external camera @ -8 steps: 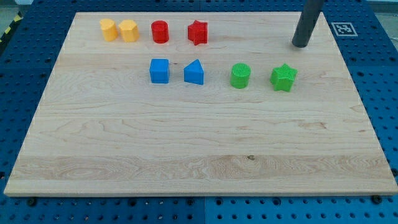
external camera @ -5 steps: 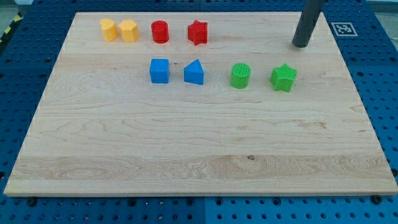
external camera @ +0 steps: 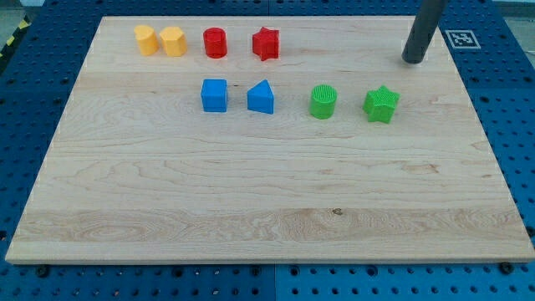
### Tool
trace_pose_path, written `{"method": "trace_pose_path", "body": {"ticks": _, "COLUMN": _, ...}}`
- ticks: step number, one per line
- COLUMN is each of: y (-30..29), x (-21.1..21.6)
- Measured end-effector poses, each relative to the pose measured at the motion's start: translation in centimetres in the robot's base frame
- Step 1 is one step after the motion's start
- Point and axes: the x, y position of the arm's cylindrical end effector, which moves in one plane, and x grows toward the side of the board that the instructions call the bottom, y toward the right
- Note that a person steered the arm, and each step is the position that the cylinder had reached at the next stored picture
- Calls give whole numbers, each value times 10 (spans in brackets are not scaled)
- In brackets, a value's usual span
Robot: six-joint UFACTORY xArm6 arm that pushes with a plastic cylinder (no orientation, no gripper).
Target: Point at the green circle
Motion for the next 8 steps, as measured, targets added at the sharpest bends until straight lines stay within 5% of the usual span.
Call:
{"method": "trace_pose_path", "body": {"ticks": 3, "y": -138, "x": 24}}
{"method": "trace_pose_path", "body": {"ticks": 8, "y": -161, "x": 62}}
